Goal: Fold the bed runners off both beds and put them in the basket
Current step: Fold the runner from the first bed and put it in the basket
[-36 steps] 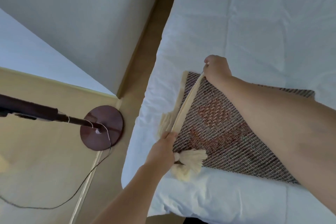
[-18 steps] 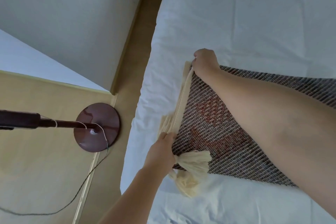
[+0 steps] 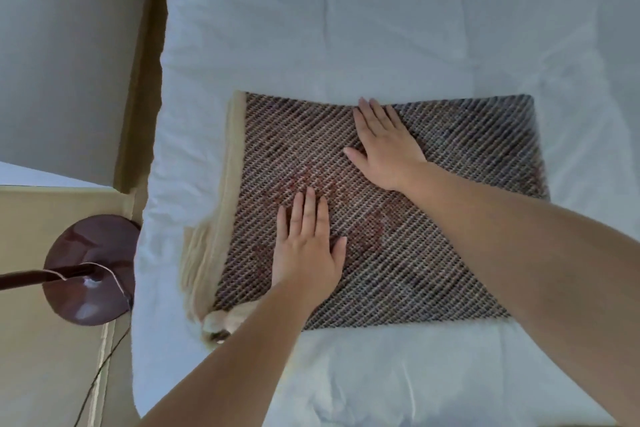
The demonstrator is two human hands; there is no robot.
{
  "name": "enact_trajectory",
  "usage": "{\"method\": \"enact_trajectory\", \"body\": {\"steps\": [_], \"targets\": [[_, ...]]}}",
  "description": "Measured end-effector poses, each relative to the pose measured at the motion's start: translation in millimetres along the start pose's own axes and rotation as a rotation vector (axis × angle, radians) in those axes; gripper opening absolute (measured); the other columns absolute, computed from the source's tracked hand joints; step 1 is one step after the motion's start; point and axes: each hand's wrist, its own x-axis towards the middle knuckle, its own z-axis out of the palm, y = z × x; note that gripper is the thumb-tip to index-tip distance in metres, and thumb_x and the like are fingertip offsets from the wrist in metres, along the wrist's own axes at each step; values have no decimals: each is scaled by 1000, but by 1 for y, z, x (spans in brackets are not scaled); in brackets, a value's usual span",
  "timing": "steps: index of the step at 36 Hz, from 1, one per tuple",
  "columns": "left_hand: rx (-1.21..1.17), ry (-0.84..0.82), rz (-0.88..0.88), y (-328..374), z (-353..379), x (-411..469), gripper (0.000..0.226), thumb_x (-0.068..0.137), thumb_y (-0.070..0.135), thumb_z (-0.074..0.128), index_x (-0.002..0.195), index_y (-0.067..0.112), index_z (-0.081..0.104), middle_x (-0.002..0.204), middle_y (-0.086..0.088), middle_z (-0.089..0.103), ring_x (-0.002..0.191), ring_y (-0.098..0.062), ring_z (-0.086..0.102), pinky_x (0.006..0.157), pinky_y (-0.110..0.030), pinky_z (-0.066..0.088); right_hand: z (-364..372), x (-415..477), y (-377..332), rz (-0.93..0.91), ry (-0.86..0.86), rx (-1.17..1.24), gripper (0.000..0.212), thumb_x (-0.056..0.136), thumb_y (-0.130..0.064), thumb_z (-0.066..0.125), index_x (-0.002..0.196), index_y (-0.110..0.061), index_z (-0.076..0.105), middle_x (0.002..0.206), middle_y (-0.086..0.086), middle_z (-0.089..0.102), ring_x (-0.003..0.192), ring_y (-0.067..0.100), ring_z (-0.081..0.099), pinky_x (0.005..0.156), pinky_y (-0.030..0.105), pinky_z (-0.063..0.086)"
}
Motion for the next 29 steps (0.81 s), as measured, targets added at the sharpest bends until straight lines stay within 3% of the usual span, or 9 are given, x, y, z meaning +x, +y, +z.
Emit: {"method": "enact_trajectory", "body": {"steps": [7,13,19,22,26,29], "targets": [[-29,17,82,92,23,8,72,96,53,10,149,8,-8,159,-13,-10,146,-29,-13,116,-50,-10,12,-41,101,129,8,-41,81,94,-61,2,152,-6,-8,161,12,-13,148,24,-14,120,41,-8],[-17,5,58,149,38,11,70,96,52,6,142,9,-24,150,-9,-30,143,-27,-23,115,-49,-15,26,-77,168,271,-13,3,83,94,-63,6,152,-5,-7,161,13,-13,148,26,-12,119,39,-10],[-6,20,-11,183,48,1,68,94,51,2,142,8,-23,150,-10,-27,144,-26,-20,116,-48,-13,54,-132,164,236,32,94,81,95,-60,8,152,-3,-7,161,14,-12,148,26,-12,120,41,-8],[-28,56,-33,193,54,-13,69,94,50,6,146,7,-10,154,-10,-14,146,-26,-11,116,-46,-9,75,-178,154,229,49,203,82,95,-58,11,151,-1,-5,160,17,-9,148,28,-10,121,41,-5],[-4,34,-57,201,61,-30,69,95,50,5,146,8,-12,155,-10,-16,145,-25,-13,116,-45,-9,102,-239,134,209,-12,300,84,94,-59,11,151,0,-6,160,18,-10,148,30,-10,121,42,-2],[8,21,-60,212,62,-38,69,96,47,14,148,4,-1,156,-14,-5,146,-26,-4,116,-45,-3,113,-266,128,176,-45,356,83,94,-59,11,151,0,-1,160,17,-7,148,31,-6,121,44,7]]}}
